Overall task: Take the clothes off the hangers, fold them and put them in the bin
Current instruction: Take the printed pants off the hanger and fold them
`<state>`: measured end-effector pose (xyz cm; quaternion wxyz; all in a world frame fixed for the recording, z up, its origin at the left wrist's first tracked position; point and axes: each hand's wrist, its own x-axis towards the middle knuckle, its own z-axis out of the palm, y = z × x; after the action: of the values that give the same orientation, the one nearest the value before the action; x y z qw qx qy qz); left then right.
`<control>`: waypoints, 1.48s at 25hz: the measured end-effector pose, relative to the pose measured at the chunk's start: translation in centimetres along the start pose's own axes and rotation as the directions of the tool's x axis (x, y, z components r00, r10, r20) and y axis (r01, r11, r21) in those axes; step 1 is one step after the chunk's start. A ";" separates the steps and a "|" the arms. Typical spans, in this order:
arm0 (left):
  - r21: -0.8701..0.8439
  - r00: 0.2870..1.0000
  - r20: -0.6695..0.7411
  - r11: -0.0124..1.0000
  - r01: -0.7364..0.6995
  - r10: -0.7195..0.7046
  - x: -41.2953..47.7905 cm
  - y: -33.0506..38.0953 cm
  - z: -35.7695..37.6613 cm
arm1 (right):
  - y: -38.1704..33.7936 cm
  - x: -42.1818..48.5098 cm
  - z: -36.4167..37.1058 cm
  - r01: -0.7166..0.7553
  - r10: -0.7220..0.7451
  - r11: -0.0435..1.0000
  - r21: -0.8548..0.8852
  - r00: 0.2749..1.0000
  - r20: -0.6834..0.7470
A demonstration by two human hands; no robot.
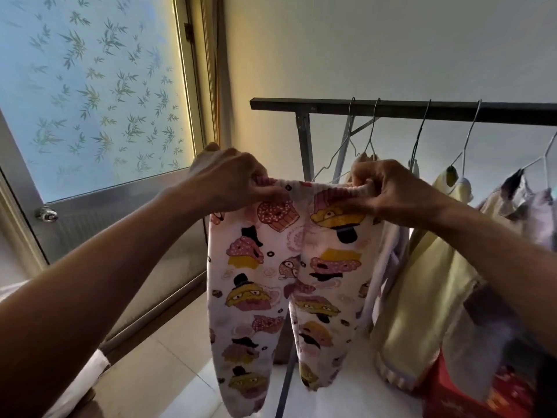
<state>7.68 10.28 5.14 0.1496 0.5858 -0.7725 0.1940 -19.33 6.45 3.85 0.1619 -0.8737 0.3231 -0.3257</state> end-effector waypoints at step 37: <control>-0.691 0.934 -0.217 0.631 -0.352 0.283 -0.7 4.1 3.3 | 2.1 -3.4 6.2 -0.177 0.228 0.608 0.774 0.973 0.044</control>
<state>3.95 10.33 1.42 0.3645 0.3255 -0.8692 -0.0756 -18.13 7.65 -3.32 0.5465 -0.6674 0.2536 -0.4378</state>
